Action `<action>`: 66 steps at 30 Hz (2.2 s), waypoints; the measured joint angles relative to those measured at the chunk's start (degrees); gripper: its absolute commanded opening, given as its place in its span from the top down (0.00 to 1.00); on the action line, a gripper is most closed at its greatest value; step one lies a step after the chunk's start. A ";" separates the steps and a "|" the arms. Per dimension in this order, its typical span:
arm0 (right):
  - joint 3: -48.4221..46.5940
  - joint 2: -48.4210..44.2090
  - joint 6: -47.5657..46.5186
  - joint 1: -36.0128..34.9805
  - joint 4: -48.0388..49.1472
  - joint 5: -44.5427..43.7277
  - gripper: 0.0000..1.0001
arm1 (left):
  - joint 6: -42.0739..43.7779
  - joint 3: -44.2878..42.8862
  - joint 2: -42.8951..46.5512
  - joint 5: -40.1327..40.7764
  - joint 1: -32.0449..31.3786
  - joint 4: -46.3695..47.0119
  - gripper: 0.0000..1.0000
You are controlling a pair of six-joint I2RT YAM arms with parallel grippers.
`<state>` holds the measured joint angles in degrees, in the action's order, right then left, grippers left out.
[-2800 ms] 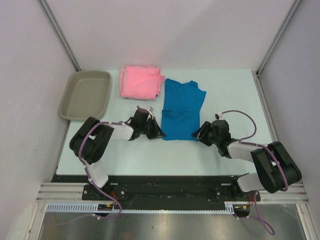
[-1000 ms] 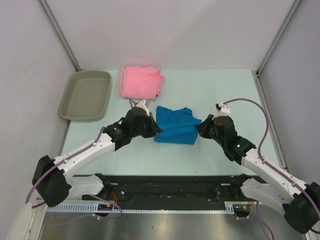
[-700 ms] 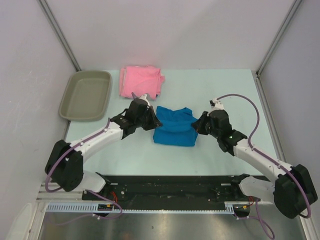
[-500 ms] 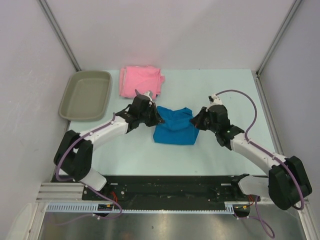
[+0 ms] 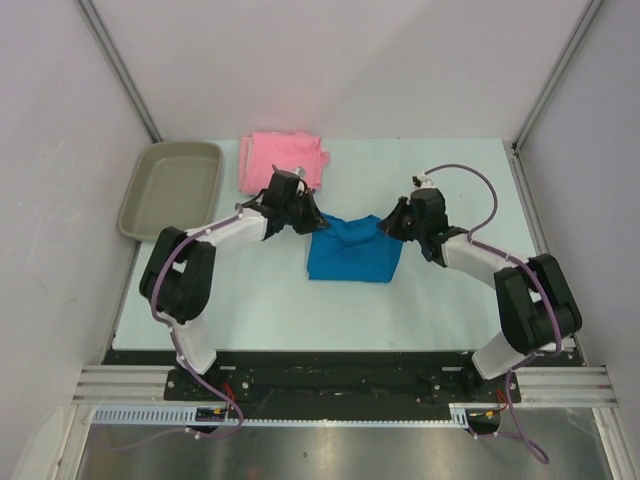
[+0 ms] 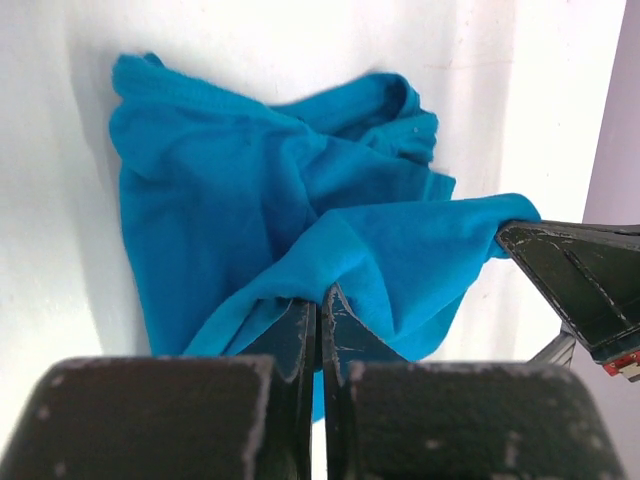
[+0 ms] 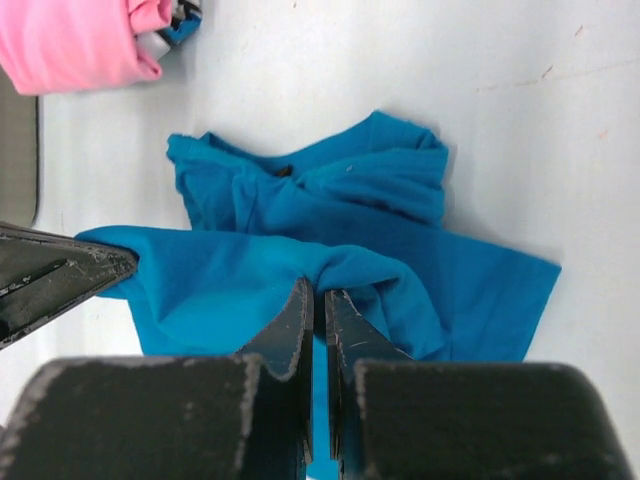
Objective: Fold and stack the t-shirts
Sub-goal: Fold the tshirt
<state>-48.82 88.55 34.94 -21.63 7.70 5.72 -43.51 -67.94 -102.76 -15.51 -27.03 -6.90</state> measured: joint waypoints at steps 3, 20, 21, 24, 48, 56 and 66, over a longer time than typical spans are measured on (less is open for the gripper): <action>-2.56 4.28 0.11 0.61 1.09 -0.28 0.85 | -0.07 -2.82 -3.41 -0.24 1.05 -0.04 0.05; -14.88 0.92 -29.18 -18.34 -5.75 -29.16 0.00 | 3.56 5.75 12.37 1.92 6.08 -4.24 0.00; -15.52 0.28 -31.67 -21.70 -7.48 -29.94 0.00 | 3.54 8.94 15.52 2.01 5.88 -4.00 0.00; -17.73 -0.28 -36.87 -28.61 -15.13 -30.51 0.00 | 2.86 19.74 24.65 2.34 5.81 -3.52 0.00; -11.43 17.38 -50.73 -50.42 -34.49 -55.52 0.01 | -2.56 46.31 47.41 7.80 5.81 -0.94 0.00; -9.86 22.38 -60.52 -50.29 -16.65 -64.65 0.02 | -2.36 47.06 47.54 7.82 5.84 -0.76 0.00; -9.25 26.47 -68.04 -46.45 -3.06 -66.73 0.26 | -1.53 47.15 41.31 8.17 8.94 2.47 0.00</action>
<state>-58.06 115.02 -33.10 -68.07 4.64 -61.01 -45.04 -20.80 -61.45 -7.33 -18.09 -4.43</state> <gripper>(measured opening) 0.861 0.996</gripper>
